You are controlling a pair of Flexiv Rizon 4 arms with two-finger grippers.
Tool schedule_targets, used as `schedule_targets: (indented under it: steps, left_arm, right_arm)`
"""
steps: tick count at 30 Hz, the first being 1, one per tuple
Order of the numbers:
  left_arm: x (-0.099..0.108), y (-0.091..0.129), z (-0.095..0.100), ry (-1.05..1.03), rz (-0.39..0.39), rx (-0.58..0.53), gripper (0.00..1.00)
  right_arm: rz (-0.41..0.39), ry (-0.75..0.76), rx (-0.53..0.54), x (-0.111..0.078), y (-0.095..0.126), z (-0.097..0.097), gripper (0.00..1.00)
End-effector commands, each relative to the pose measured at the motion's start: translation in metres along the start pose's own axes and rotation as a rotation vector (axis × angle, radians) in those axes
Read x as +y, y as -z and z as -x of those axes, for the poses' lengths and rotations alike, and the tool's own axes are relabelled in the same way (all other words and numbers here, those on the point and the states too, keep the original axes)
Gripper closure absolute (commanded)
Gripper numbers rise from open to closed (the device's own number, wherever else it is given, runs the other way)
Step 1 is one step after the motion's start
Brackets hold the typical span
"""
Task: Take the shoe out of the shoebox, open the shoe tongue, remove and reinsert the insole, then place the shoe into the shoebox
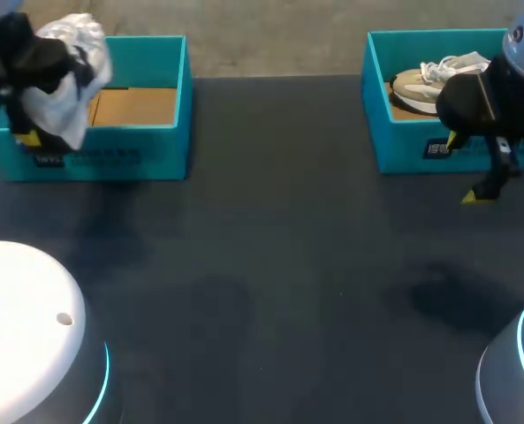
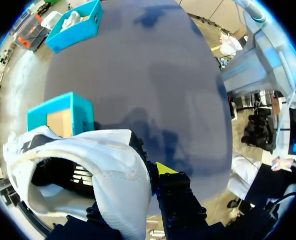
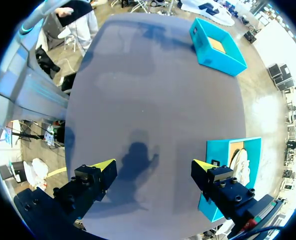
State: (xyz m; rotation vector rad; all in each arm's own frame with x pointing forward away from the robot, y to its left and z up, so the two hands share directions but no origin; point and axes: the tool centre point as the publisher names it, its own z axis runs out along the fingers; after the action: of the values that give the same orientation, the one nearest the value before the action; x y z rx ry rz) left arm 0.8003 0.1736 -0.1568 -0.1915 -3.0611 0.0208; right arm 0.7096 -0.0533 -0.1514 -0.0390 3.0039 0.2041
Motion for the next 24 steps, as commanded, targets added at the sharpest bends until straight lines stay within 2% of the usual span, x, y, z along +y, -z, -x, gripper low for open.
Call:
schedule_targets:
  steps: [1, 7, 24]
  left_arm:
    - [0.037, 0.004, 0.009, -0.025, 0.03, 0.025, 1.0]
    - [0.074, 0.005, 0.028, 0.028, 0.035, 0.055, 1.0]
    - [0.074, 0.005, 0.028, 0.028, 0.035, 0.055, 1.0]
  right_arm:
    - [-0.004, -0.001, 0.004, 0.002, -0.001, 0.002, 0.0]
    - [-0.004, -0.001, 0.004, 0.002, -0.001, 0.002, 0.0]
    - [-0.004, -0.001, 0.004, 0.002, -0.001, 0.002, 0.0]
